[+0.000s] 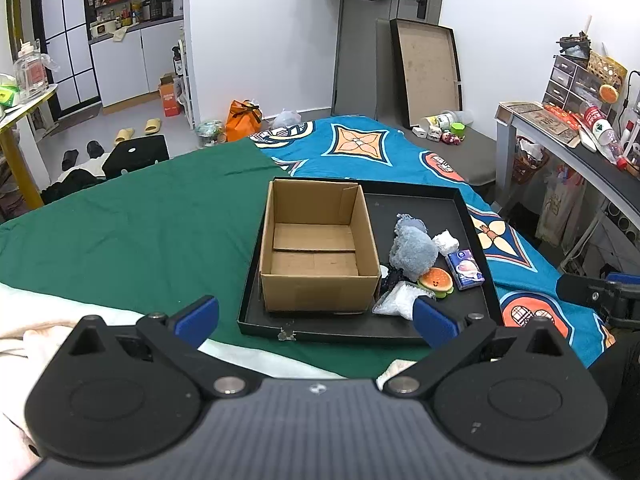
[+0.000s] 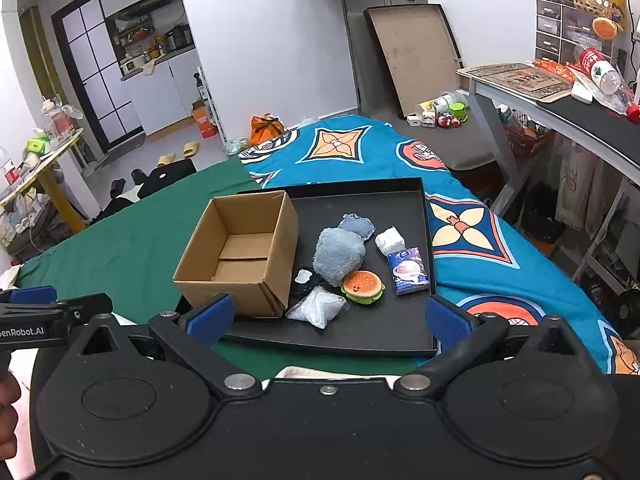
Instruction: Organize soft objects
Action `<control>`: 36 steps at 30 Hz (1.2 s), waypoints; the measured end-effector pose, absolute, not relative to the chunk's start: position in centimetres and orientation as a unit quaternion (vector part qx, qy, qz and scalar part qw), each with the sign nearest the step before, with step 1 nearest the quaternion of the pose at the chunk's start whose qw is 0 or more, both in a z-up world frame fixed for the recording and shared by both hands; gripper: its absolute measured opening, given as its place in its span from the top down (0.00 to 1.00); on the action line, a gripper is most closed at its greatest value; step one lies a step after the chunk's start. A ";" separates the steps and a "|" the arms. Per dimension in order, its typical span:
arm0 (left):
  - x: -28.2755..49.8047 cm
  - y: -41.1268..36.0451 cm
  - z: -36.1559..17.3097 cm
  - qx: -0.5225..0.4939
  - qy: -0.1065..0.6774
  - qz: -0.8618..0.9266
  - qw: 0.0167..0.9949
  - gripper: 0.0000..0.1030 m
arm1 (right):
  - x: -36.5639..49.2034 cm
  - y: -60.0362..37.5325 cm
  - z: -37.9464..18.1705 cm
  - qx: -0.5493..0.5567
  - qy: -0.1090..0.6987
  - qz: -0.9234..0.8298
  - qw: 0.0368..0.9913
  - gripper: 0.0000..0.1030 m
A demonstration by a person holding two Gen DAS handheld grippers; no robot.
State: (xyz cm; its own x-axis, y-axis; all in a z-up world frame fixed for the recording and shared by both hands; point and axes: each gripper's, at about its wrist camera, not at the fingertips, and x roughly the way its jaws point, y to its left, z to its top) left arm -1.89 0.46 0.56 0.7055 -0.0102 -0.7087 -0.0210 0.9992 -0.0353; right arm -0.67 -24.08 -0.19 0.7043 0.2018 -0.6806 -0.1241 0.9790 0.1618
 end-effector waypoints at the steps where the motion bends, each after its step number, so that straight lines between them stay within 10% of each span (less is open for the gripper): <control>1: -1.9 0.5 0.6 -0.020 0.384 0.003 0.923 0.01 | -0.7 -24.1 -0.2 0.051 0.374 0.088 0.922 0.00; 36: 1.4 1.8 -1.1 -0.030 0.407 0.011 0.913 0.01 | 1.9 -23.7 -1.5 0.042 0.397 0.084 0.913 0.00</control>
